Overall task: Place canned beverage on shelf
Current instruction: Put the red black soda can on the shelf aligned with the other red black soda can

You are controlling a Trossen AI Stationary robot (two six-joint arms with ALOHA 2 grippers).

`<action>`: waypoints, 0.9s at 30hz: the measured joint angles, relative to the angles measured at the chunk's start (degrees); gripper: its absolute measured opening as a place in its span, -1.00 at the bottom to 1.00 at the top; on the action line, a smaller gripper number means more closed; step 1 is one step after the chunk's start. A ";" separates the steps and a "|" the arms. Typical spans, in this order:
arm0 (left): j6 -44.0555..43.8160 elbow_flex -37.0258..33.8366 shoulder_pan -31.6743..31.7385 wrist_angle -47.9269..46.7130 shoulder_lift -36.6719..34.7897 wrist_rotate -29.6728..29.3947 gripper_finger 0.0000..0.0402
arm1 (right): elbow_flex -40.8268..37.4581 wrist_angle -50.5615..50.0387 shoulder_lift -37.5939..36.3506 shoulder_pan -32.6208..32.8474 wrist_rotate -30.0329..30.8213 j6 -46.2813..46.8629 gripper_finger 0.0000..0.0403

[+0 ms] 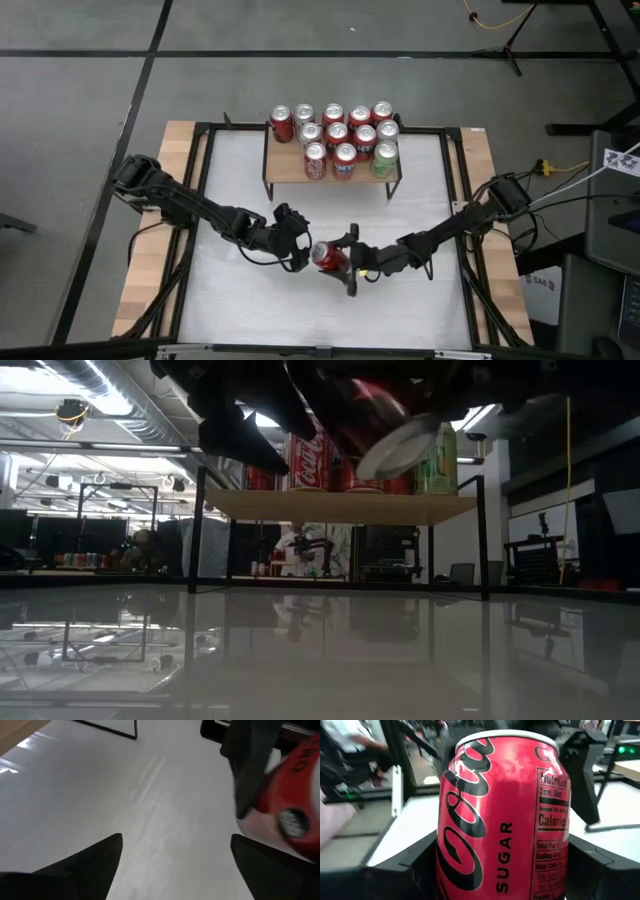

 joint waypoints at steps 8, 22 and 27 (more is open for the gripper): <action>0.20 -0.07 -0.20 -0.33 0.00 0.12 0.84 | 1.06 -5.62 -0.12 -1.08 1.06 -0.43 0.51; 0.02 -0.10 -0.39 0.12 0.04 0.02 0.84 | 1.01 -13.09 -0.16 -2.32 0.85 -0.33 0.53; -0.02 -0.10 -0.42 0.12 0.04 0.24 0.84 | 1.01 -15.02 -0.14 -2.34 0.92 -0.32 0.54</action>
